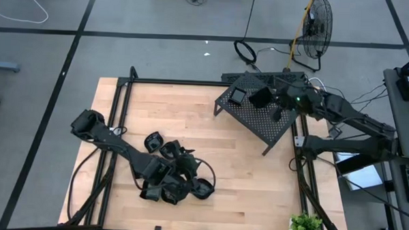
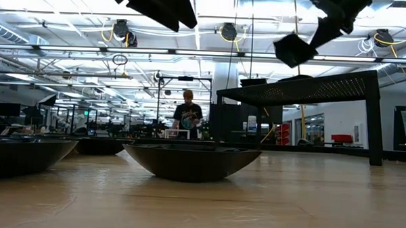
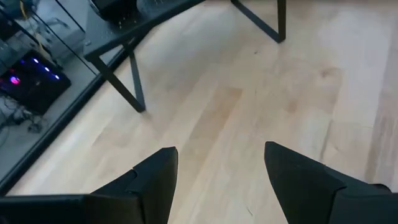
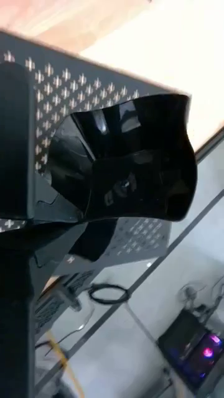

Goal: Pick & Place Mini shaped plates
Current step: Stack the black distorted square plate on the black distorted square plate on the shelf

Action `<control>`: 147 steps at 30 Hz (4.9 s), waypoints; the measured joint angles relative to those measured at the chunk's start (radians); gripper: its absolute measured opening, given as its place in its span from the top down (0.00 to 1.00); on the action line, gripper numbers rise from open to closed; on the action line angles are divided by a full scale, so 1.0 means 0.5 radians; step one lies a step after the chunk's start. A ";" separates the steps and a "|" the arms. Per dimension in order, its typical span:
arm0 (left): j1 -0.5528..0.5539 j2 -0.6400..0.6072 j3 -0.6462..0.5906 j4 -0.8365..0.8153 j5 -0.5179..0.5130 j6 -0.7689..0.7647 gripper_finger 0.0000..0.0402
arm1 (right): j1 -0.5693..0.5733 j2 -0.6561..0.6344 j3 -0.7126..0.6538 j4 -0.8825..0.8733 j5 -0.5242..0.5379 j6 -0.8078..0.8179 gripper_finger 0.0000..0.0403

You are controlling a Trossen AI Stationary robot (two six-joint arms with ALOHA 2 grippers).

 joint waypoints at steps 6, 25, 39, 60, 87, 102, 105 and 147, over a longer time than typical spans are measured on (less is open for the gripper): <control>0.008 0.000 0.001 0.000 0.007 0.003 0.39 | -0.170 0.055 -0.021 0.002 0.001 -0.112 1.00; 0.008 0.000 0.000 0.001 0.011 0.003 0.39 | -0.237 0.089 -0.022 -0.014 0.100 -0.145 0.80; -0.050 0.000 0.000 -0.285 0.217 -0.183 0.39 | -0.175 0.081 -0.023 0.080 -0.150 -0.155 0.66; -0.562 -0.022 -0.491 -1.318 1.503 -2.854 0.39 | 0.137 0.085 -0.155 0.427 -0.421 -0.194 0.71; -0.473 -0.091 -0.958 -0.908 1.890 -3.313 0.39 | 0.266 0.083 -0.396 0.703 -0.417 -0.179 0.71; -0.437 -0.092 -0.930 -0.904 1.868 -3.034 0.92 | 0.266 0.084 -0.397 0.725 -0.418 -0.182 0.71; -0.432 -0.139 -0.917 -1.093 1.775 -2.986 0.97 | 0.299 0.074 -0.398 0.805 -0.432 -0.250 0.73; 0.406 0.284 -0.027 0.130 -0.374 0.565 1.00 | 1.202 0.956 -1.263 3.340 0.052 -0.614 0.43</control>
